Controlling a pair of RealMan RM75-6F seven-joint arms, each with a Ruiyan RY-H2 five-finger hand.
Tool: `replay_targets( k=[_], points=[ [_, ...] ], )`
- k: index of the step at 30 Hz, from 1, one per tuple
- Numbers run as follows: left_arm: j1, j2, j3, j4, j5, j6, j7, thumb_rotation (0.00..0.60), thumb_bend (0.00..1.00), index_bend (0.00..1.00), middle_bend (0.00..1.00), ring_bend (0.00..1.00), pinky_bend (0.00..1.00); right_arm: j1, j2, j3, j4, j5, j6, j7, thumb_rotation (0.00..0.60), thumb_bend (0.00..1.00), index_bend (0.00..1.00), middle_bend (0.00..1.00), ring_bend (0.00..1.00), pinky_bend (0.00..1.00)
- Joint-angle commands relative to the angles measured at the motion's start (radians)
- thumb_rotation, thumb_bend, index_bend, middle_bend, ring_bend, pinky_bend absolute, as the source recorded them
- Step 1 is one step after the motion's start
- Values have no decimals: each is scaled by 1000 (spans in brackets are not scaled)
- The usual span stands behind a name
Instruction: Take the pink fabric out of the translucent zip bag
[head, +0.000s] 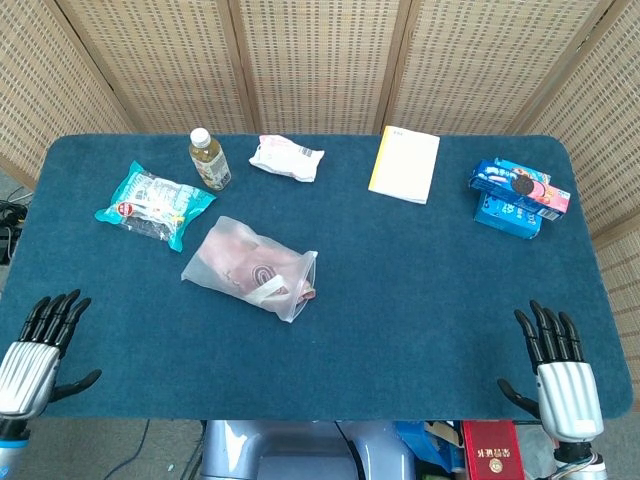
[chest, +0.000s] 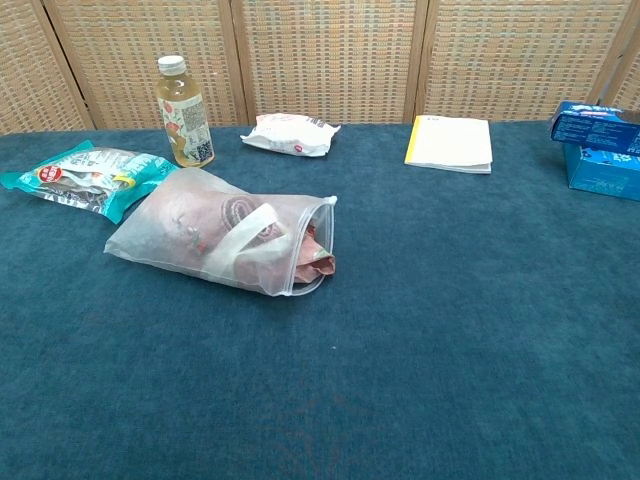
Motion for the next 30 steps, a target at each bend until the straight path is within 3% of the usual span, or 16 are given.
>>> replay_targets(
  k=[1, 7, 12, 19, 30],
  points=[
    [-123, -52, -71, 59, -23, -137, 63, 600, 122, 0, 0, 0, 0, 10, -5, 17, -3, 32, -18, -10, 600, 0, 0, 0, 0, 0],
    [-317, -117, -122, 181, -32, -368, -4, 600, 117, 0, 0, 0, 0, 22, -18, 35, -2, 72, -42, -43, 600, 0, 0, 0, 0, 0],
    [-447, -175, -127, 306, -27, -512, -97, 600, 114, 0, 0, 0, 0, 32, -34, 49, 9, 115, -66, -70, 600, 0, 0, 0, 0, 0],
    [-563, -298, -150, 477, -18, -563, -79, 600, 114, 0, 0, 0, 0, 38, -42, 62, 12, 150, -72, -82, 600, 0, 0, 0, 0, 0],
    [-679, -405, -168, 546, -94, -697, 46, 600, 114, 0, 0, 0, 0, 41, -40, 71, 21, 180, -74, -69, 600, 0, 0, 0, 0, 0]
  ],
)
